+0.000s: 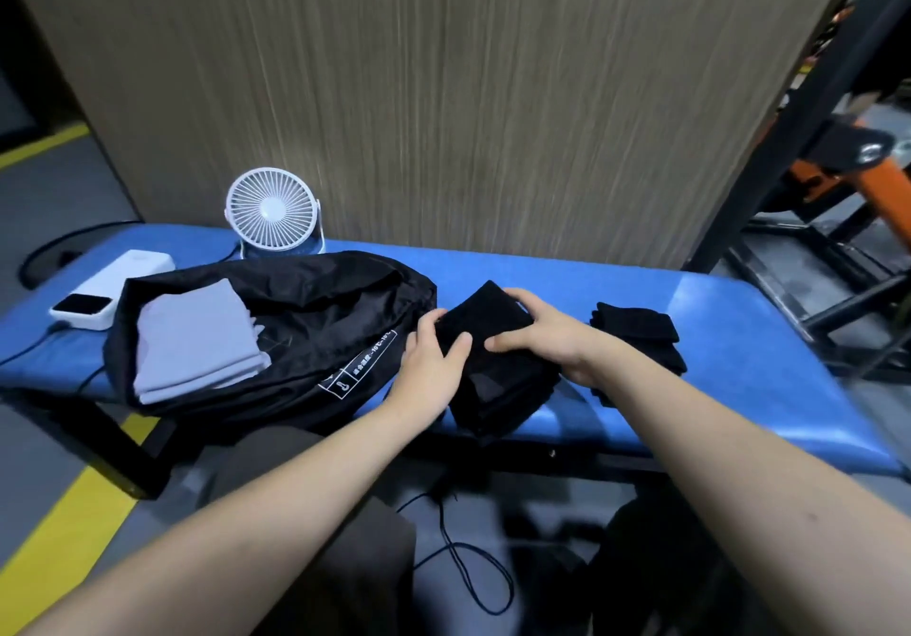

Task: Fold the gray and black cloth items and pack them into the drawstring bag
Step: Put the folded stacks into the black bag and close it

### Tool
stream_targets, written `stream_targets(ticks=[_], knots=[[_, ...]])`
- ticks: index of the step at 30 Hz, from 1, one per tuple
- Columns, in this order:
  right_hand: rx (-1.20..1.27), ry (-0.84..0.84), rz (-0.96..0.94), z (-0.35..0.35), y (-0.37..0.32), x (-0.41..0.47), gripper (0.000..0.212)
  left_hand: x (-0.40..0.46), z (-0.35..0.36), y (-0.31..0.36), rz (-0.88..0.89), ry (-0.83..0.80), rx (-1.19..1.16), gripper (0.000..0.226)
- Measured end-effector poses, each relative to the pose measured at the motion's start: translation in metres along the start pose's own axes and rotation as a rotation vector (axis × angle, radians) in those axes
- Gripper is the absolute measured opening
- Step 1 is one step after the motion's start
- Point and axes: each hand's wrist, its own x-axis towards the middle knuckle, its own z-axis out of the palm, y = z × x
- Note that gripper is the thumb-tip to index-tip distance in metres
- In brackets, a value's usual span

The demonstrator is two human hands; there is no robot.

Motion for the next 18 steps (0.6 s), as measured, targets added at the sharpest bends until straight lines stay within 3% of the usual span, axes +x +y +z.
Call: stream_targets(ticks=[3,9,13,18], knots=[[0.144,0.015,-0.134,0.005,-0.018,-0.004,0.063,0.004,-0.011,0.013,-0.130,0.012,-0.301,0.082],[0.189,0.088,-0.353,0.018,-0.070,0.001,0.061,0.021,-0.053,0.052,-0.201,-0.091,-0.834,0.066],[0.190,0.122,-0.373,0.041,-0.090,0.022,0.062,0.032,-0.097,0.057,-0.043,0.045,-0.680,0.070],[0.182,0.030,-0.406,0.099,-0.113,0.058,0.059,0.038,-0.159,0.038,0.073,0.148,-0.455,0.082]])
